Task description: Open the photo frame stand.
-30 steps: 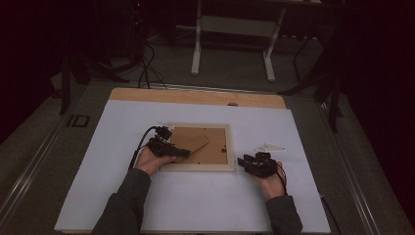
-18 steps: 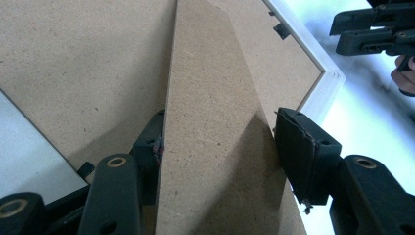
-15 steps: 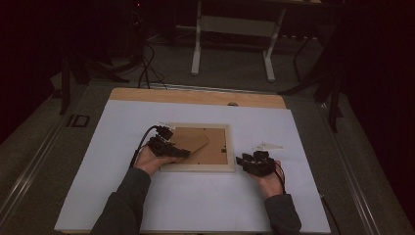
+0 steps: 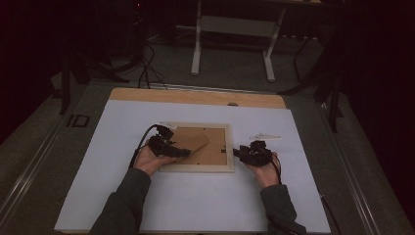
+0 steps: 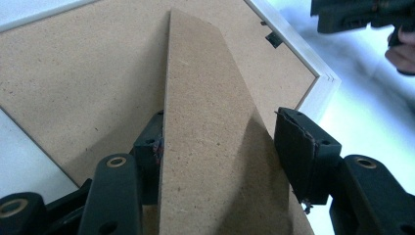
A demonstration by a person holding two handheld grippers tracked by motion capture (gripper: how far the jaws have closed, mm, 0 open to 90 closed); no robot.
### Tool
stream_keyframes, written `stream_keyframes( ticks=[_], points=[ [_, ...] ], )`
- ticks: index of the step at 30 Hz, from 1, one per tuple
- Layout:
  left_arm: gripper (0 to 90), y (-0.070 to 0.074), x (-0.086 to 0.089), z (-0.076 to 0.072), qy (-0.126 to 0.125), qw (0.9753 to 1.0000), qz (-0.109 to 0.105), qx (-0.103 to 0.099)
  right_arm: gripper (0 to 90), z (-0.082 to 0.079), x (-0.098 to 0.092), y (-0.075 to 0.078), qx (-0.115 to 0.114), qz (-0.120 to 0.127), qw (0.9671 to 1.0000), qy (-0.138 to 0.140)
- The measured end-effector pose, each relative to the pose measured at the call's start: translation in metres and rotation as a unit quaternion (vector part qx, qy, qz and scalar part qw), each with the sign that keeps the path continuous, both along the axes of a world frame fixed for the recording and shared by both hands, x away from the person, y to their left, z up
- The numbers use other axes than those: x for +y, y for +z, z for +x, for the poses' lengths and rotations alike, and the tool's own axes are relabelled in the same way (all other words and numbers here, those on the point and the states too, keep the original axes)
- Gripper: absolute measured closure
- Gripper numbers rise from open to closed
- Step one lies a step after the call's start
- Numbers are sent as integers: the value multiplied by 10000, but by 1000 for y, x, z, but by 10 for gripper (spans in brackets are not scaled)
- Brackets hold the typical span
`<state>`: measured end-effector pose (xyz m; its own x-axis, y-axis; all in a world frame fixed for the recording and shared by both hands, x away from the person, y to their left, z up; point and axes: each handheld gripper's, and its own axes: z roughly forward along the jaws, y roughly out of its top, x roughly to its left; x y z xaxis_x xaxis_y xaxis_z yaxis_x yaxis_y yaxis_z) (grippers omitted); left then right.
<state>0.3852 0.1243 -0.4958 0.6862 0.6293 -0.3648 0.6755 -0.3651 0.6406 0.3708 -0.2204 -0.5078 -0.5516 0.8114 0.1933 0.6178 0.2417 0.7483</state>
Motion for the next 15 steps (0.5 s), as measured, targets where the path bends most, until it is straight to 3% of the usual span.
stream_keyframes(
  ticks=[9, 13, 15],
  points=[
    [442, 9, -4, -9, -14, 9994, 131, -327, 583, 19, 11, 18, 30, -119, 9998, 173],
    [441, 11, -6, -15, -33, 9985, 236, -501, 576, 28, 15, 21, 189, 139, 9993, 276],
    [442, 13, -7, -18, -53, 9978, 279, -602, 568, 33, 17, 22, 208, 53, 9995, 251]
  ],
)
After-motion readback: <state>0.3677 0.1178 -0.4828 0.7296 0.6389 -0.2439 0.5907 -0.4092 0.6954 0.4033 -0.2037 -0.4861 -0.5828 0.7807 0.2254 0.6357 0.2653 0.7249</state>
